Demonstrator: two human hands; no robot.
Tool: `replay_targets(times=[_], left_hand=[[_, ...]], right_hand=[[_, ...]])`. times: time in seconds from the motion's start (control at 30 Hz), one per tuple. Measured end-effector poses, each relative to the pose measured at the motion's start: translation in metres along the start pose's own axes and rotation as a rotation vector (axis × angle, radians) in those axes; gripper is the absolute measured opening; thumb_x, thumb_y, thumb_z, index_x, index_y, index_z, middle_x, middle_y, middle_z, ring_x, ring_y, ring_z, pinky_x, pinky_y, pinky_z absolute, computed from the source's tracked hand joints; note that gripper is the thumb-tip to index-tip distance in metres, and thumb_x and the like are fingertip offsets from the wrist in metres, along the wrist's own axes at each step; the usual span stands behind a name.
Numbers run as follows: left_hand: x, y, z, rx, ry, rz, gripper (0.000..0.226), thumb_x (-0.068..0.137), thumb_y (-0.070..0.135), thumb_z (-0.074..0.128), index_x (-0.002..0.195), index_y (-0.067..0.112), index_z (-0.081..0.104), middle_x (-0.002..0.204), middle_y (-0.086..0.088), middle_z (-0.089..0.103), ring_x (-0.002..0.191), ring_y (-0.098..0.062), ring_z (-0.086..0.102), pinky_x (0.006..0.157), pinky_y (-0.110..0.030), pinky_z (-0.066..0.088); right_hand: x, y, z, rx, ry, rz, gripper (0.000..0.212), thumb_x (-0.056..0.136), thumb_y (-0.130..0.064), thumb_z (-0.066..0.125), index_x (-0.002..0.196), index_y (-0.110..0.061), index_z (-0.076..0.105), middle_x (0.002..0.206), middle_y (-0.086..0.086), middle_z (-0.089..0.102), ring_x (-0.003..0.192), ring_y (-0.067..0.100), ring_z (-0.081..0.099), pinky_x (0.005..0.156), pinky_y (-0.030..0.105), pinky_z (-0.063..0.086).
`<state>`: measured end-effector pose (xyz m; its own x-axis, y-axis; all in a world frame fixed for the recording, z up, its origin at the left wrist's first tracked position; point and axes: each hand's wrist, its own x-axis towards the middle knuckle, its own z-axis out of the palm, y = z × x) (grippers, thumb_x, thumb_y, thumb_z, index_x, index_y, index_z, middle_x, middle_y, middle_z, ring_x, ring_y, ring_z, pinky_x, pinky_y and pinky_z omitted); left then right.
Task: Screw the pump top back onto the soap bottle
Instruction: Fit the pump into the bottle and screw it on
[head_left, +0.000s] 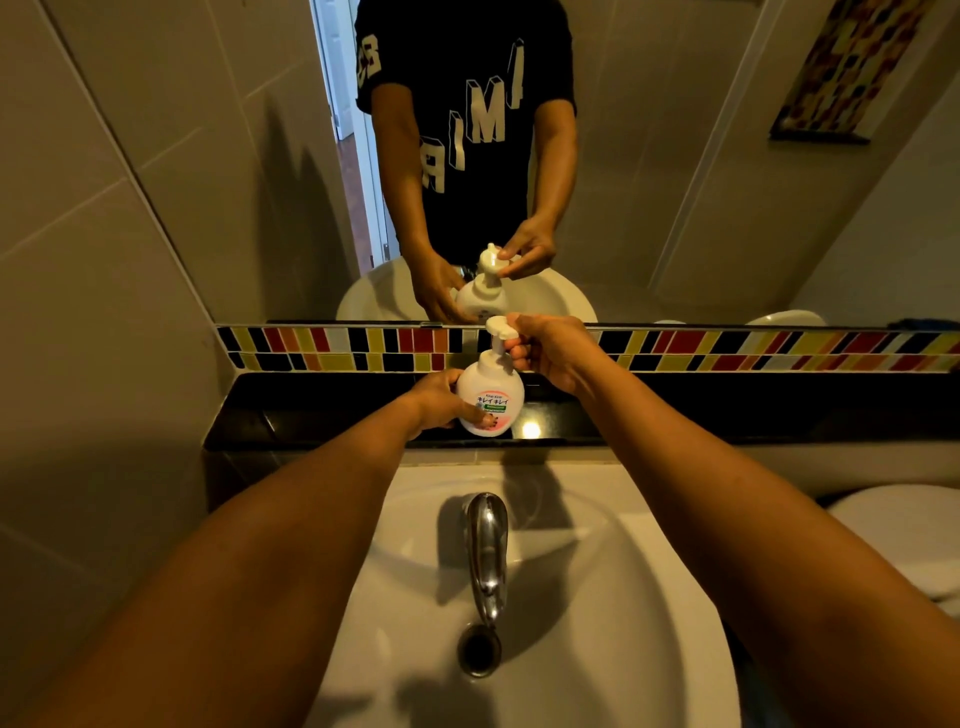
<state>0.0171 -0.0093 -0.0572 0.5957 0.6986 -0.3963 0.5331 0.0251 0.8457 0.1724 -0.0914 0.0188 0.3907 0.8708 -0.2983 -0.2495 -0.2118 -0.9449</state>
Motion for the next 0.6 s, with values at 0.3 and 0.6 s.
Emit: replay_targets(times=[0.3,0.6], left_hand=[[0.002,0.000,0.006,0.039,0.061,0.024,0.069,0.064,0.010,0.089,0.126,0.011,0.058,0.124,-0.009,0.066,0.116,-0.029,0.060,0.100,-0.047,0.051],[0.002,0.005,0.004,0.008,0.048,0.000,0.069,0.067,0.010,0.087,0.128,0.013,0.056,0.126,-0.008,0.065,0.117,-0.029,0.060,0.094,-0.045,0.054]], right_hand=[[-0.004,-0.002,0.007,-0.060,0.008,-0.032,0.031,0.098,-0.012,0.056,0.124,0.004,0.060,0.073,0.012,0.063,0.057,0.016,0.056,0.051,0.023,0.053],[0.003,0.016,0.007,-0.233,0.153,-0.047,0.044,0.093,-0.053,0.050,0.092,-0.011,0.065,0.066,0.003,0.054,0.058,0.014,0.047,0.055,0.027,0.040]])
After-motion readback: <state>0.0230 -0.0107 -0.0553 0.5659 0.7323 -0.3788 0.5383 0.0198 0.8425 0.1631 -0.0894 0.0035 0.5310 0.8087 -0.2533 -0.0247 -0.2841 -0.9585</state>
